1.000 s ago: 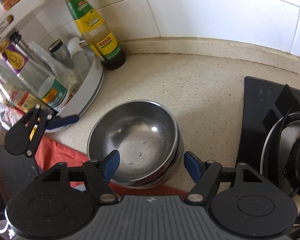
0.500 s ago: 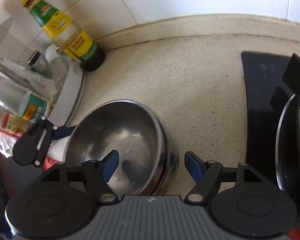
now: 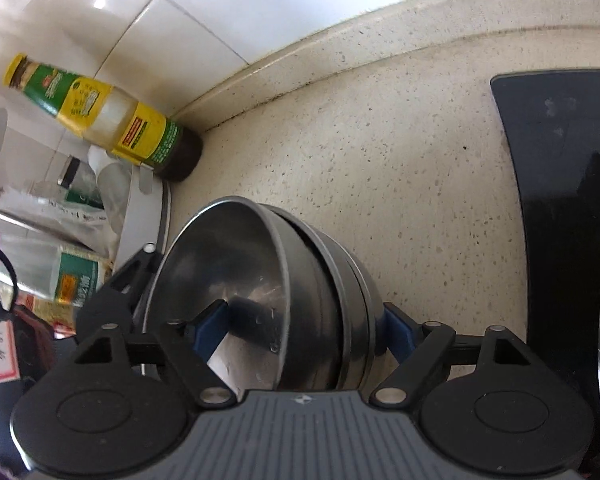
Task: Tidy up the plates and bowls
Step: 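Lower the held steel bowl into the nested steel bowls with both grippers, then lift the nested steel bowl stack with both grippers and carry it toward the red cloth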
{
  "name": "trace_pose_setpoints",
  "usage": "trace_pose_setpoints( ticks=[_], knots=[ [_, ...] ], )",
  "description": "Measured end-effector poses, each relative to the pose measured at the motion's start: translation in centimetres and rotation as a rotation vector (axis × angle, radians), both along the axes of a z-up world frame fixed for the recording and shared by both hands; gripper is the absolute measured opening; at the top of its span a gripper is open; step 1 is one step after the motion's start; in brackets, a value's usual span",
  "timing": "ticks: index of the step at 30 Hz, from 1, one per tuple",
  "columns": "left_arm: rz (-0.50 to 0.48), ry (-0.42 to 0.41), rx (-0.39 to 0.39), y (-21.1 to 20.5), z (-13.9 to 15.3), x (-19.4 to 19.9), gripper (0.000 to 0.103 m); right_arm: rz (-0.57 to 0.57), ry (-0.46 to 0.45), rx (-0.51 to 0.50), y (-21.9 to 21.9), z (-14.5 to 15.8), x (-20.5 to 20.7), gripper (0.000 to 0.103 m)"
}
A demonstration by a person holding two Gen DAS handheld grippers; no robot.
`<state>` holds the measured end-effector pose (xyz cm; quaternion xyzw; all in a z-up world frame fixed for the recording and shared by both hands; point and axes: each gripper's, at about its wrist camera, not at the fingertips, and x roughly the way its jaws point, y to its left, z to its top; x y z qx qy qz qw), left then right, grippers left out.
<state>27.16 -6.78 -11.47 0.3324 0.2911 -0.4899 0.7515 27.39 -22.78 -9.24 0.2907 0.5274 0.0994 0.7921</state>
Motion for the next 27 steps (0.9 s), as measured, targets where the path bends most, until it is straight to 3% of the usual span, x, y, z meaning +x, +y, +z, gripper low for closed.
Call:
trace_pose_setpoints(
  ticks=[13,16,27],
  knots=[
    [0.050,0.067,-0.206,0.2,-2.0,3.1,0.103,-0.022,-0.038,0.022,-2.0,-0.2,3.2,0.086],
    [0.044,0.058,-0.222,0.2,-2.0,3.4,0.103,-0.026,-0.065,0.056,-2.6,-0.6,3.9,0.085],
    [0.106,-0.008,-0.224,0.1,-1.6,1.9,0.103,0.033,-0.112,0.034,-1.5,-0.1,3.9,0.084]
  ],
)
